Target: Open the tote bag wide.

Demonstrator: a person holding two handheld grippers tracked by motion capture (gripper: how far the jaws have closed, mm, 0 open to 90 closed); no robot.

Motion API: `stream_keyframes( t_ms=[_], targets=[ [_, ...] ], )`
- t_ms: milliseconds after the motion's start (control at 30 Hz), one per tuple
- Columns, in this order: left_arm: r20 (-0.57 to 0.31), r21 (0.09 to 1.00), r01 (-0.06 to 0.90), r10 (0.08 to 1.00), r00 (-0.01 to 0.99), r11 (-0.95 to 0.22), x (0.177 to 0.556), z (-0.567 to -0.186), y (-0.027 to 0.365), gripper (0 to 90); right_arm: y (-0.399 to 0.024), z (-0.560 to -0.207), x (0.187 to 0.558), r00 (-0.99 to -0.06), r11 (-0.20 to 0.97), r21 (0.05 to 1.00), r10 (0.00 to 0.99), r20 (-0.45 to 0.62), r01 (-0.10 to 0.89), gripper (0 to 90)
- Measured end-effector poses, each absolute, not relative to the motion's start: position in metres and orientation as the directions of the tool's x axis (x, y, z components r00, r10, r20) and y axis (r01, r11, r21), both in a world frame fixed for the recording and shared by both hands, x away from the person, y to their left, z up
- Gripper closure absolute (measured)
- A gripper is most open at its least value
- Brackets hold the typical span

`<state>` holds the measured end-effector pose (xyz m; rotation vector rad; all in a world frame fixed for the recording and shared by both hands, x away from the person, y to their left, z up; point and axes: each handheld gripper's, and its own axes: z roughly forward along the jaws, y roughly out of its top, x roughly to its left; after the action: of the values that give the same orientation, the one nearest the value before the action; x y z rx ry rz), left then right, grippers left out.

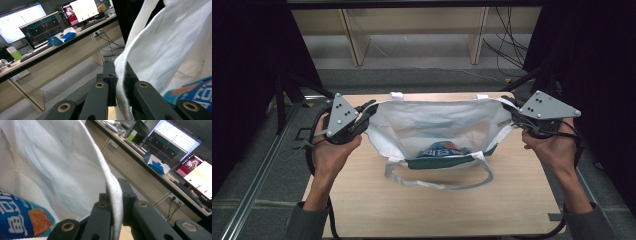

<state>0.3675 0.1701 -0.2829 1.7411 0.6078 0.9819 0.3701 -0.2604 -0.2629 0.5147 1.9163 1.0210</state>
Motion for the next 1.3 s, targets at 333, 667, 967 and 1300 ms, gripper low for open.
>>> stream_keyframes(
  t_ms=[333, 667, 967, 1300],
  targets=[
    [0.326, 0.939, -0.101, 0.762, 0.56, -0.328, 0.339, -0.269, 0.167, 86.0, -0.269, -0.257, 0.347, -0.519, 0.557, 0.825, 0.681, -0.517, -0.09, 88.2],
    [0.349, 0.937, -0.197, 0.733, 0.584, -0.289, 0.301, -0.234, 0.167, 86.1, -0.284, -0.226, 0.306, -0.509, 0.521, 0.83, 0.67, -0.541, -0.196, 88.2],
    [0.17, 0.968, 0.042, 0.765, 0.622, -0.249, 0.361, -0.299, 0.165, 85.7, -0.278, -0.273, 0.36, -0.565, 0.521, 0.853, 0.696, -0.443, -0.027, 88.0],
    [0.131, 0.947, 0.147, 0.762, 0.634, -0.285, 0.387, -0.35, 0.153, 83.6, -0.287, -0.318, 0.383, -0.544, 0.496, 0.867, 0.74, -0.396, 0.044, 87.7]
  ],
)
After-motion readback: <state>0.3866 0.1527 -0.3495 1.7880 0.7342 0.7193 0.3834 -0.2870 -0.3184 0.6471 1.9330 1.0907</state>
